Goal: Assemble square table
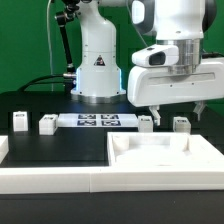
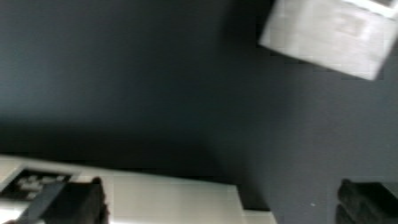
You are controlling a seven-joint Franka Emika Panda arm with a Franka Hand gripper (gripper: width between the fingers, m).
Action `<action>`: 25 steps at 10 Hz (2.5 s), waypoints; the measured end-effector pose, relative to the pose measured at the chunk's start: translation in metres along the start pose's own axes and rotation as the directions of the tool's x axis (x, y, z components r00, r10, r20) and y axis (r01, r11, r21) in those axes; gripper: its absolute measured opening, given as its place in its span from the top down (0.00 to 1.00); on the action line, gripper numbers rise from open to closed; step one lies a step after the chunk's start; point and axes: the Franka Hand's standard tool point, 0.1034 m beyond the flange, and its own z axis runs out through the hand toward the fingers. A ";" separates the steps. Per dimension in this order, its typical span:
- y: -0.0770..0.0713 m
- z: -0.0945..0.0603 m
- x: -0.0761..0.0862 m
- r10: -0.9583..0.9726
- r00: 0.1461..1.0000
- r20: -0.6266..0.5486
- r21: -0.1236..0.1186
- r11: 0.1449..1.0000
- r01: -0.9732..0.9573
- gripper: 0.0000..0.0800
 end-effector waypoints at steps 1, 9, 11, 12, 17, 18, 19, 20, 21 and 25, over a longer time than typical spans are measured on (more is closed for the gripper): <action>-0.009 0.001 -0.002 0.087 0.996 0.001 0.003 0.996 -0.087 0.19; -0.034 0.011 -0.025 0.129 0.991 0.022 0.000 0.992 -0.129 0.19; -0.031 0.009 -0.022 0.102 0.994 0.043 -0.006 0.995 -0.102 0.19; -0.028 0.010 -0.026 0.105 0.991 0.086 -0.016 0.994 -0.104 0.19; -0.020 0.010 -0.025 0.147 0.911 0.385 -0.049 0.989 -0.139 0.19; -0.022 0.011 -0.024 0.143 0.899 0.414 -0.051 0.990 -0.134 0.19; -0.020 0.011 -0.027 0.141 0.871 0.471 -0.059 0.990 -0.128 0.19; -0.019 0.013 -0.024 0.143 0.860 0.490 -0.060 0.990 -0.130 0.19; -0.020 0.014 -0.022 0.136 0.863 0.486 -0.054 0.991 -0.125 0.19; -0.023 0.016 -0.020 0.063 0.874 0.482 0.027 0.996 -0.087 0.19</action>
Offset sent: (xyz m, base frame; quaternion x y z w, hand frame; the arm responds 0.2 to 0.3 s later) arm 0.0000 0.0000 0.0000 0.0000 0.0000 0.0000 1.0000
